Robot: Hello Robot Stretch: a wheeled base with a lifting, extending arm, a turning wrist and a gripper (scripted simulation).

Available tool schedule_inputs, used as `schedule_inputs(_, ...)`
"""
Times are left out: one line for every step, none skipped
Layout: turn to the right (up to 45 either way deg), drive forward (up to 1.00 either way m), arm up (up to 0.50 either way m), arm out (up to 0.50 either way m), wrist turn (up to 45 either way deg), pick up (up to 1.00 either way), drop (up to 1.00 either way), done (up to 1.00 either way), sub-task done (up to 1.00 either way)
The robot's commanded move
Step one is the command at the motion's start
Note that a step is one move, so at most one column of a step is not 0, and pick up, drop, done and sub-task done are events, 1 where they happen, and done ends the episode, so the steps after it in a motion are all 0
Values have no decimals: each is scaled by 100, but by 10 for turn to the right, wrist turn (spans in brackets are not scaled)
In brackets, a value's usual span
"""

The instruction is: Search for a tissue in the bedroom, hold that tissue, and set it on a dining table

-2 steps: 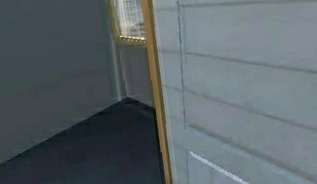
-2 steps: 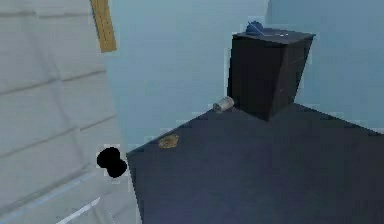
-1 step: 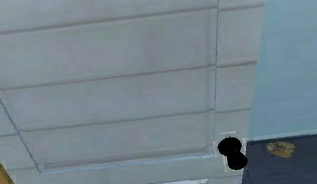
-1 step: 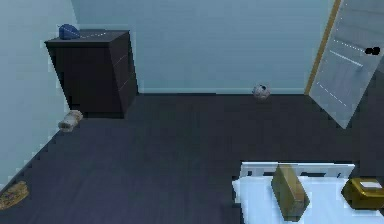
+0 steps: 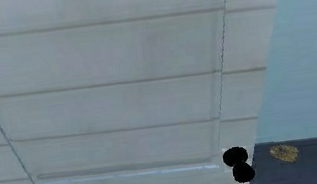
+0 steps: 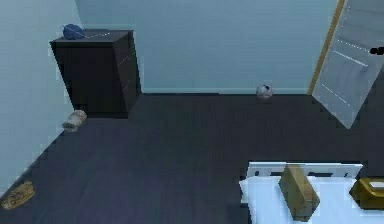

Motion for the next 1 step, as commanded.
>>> schedule_inputs(-450,0,0,0,0,0,0,0,0)
